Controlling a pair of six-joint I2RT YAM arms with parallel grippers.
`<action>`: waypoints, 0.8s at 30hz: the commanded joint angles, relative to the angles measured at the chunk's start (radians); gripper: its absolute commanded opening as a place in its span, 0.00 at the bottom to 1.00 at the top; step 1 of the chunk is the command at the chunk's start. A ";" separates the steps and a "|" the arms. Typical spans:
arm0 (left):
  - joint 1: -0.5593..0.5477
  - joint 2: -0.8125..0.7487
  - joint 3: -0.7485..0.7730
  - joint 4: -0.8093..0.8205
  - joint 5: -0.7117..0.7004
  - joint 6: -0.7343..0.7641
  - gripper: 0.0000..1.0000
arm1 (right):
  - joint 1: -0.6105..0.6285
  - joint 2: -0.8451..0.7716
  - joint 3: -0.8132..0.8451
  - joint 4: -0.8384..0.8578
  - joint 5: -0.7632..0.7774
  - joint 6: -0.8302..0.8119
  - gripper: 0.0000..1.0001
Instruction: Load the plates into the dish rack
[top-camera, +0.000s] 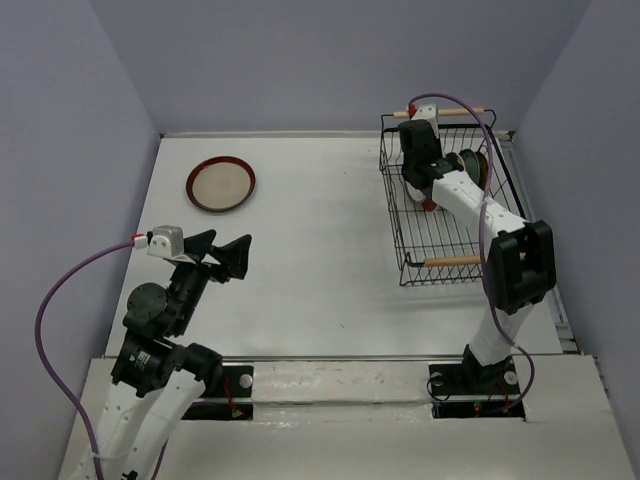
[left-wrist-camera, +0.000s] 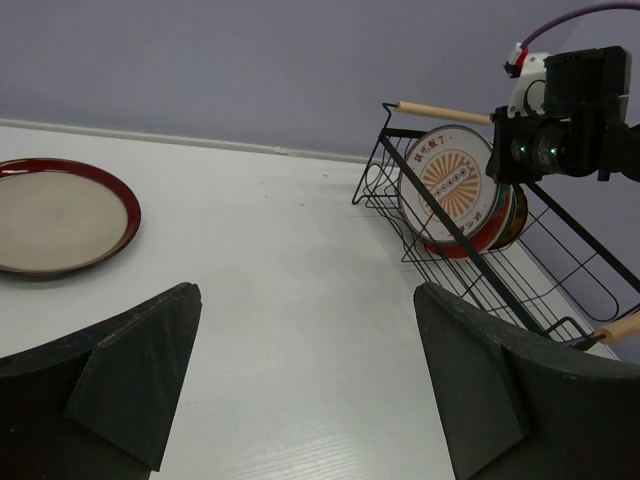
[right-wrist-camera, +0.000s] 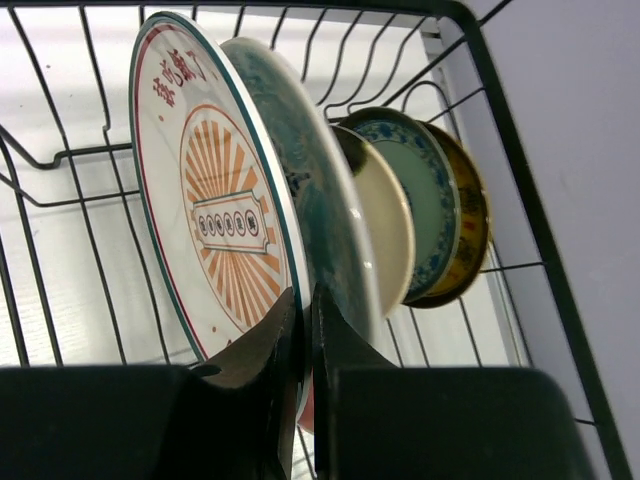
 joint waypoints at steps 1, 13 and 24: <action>-0.006 0.017 0.000 0.051 -0.003 0.009 0.99 | -0.013 -0.129 0.016 0.022 0.059 -0.023 0.07; -0.006 0.014 -0.002 0.048 -0.003 0.009 0.99 | -0.013 -0.060 0.018 0.013 0.077 -0.052 0.07; -0.006 0.017 -0.002 0.047 -0.003 0.009 0.99 | -0.013 0.017 0.058 0.011 0.105 -0.092 0.07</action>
